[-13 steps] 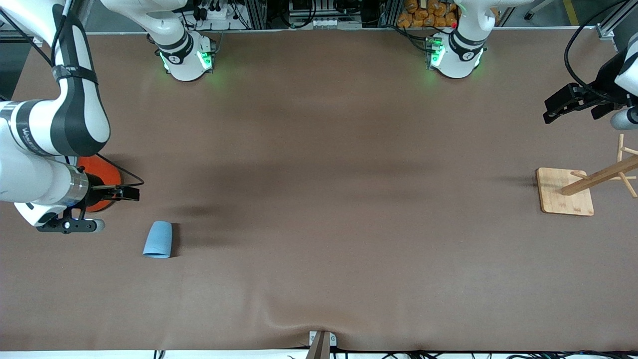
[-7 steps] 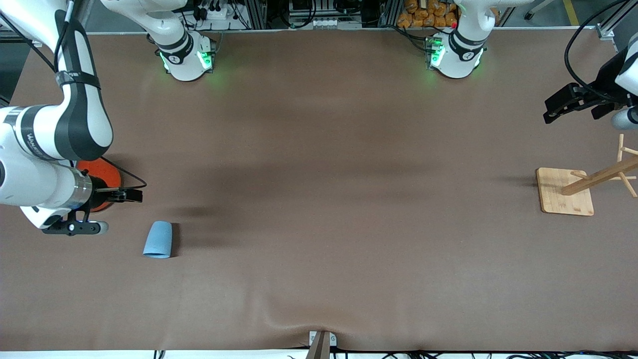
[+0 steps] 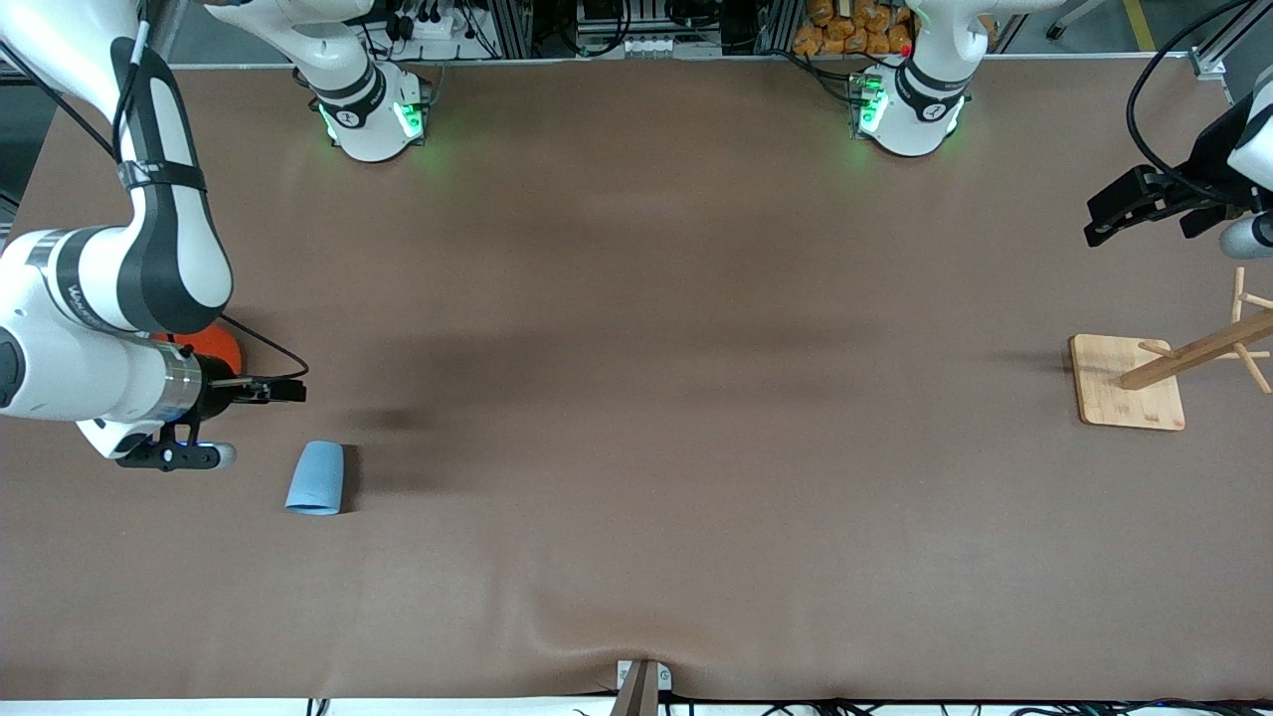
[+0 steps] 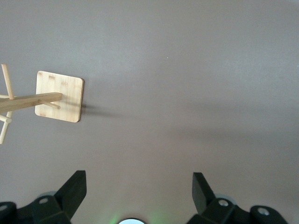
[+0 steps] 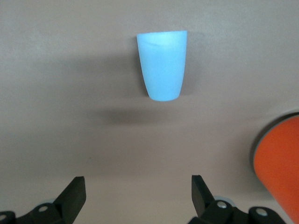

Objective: Flip cup
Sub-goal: 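Lower the open right gripper over the light-blue cup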

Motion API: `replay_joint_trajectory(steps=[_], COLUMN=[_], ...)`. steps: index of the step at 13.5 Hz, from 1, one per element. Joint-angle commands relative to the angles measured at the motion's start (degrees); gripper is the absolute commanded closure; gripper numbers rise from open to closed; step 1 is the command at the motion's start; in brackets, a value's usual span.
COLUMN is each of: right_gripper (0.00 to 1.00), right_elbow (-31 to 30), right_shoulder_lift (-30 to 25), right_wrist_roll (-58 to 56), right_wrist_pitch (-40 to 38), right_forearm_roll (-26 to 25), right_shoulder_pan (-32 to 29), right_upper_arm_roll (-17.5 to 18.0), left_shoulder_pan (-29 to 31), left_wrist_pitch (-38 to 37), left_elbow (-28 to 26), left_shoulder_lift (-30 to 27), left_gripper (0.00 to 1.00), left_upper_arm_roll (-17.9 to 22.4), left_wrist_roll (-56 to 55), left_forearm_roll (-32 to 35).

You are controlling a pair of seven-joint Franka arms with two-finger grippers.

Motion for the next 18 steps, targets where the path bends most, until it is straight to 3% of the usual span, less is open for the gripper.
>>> replay_joint_trajectory(steps=[1,4,9,18], right_gripper=[0.00,0.00,0.00,0.00], right_elbow=[-3.71,-7.06,-6.71,-6.27], right_shoulder_lift=[-0.21,1.98,6.90,9.72], right_wrist_roll=[-1.33,-6.59,-8.71,-13.10], right_wrist_pitch=[5.73,15.84,23.14,26.41], right_forearm_roll=[0.85,0.85,0.76,0.14], right_shoulder_pan=[0.20,-0.32,-0.94,-1.38], right_upper_arm_roll=[0.06,0.05,0.05,-0.03], left_shoulder_pan=[0.54,0.45,0.45,-0.25], left_wrist_pitch=[0.12,0.12,0.12,0.12], left_elbow=[0.39,0.39,0.39,0.56], left_shoulder_lift=[-0.15,-0.15,-0.24,0.46], left_gripper=[0.00,0.00,0.00,0.00], left_upper_arm_roll=[-0.32,-0.32,-0.32,-0.68], left_wrist_roll=[0.94,0.94,0.94,0.94], left_forearm_roll=[0.27,0.01,-0.17,-0.43])
